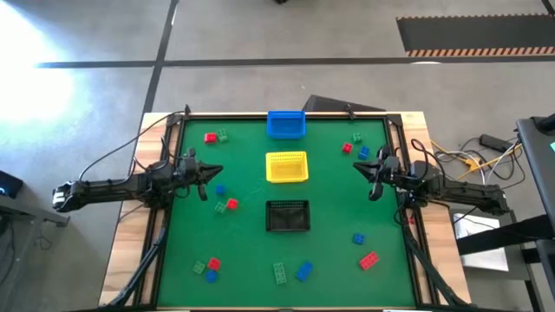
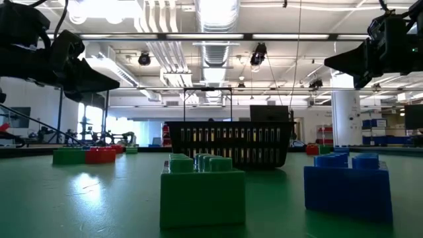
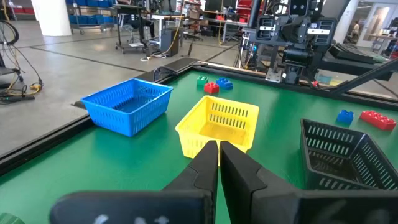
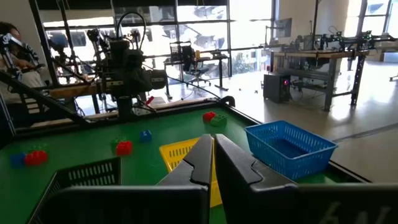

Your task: Sort & place blocks by color

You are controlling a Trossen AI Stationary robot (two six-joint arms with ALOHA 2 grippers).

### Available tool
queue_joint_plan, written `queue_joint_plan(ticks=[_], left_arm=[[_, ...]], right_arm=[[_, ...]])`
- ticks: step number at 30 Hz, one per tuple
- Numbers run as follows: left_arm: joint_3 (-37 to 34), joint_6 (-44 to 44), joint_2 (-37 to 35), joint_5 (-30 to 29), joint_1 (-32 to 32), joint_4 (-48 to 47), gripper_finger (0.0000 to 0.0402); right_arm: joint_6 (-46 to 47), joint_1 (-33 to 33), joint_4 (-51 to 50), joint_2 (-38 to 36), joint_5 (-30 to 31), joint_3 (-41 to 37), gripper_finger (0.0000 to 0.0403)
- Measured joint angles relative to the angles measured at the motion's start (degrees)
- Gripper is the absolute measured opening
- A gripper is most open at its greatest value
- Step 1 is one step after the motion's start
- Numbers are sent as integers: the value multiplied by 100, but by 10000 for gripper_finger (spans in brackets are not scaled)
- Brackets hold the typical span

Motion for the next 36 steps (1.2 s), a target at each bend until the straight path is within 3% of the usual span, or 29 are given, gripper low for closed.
queue_joint_plan(ticks=[12, 15, 24, 27, 36], left_arm=[[0, 0, 2, -2, 0, 0, 1], [0, -2, 2, -2, 0, 1, 1], [0, -1, 1, 0, 0, 0, 1], [0, -2, 2, 0, 0, 0, 1], [0, -1, 1, -2, 0, 0, 1]], right_arm=[[6, 0, 70, 0, 0, 0, 9], [382, 0, 148, 0, -3, -1, 9], [548, -11, 1395, 154, 0, 2, 9], [651, -14, 1387, 448, 74, 98, 9], [815, -15, 1317, 2129, 1304, 484, 9]])
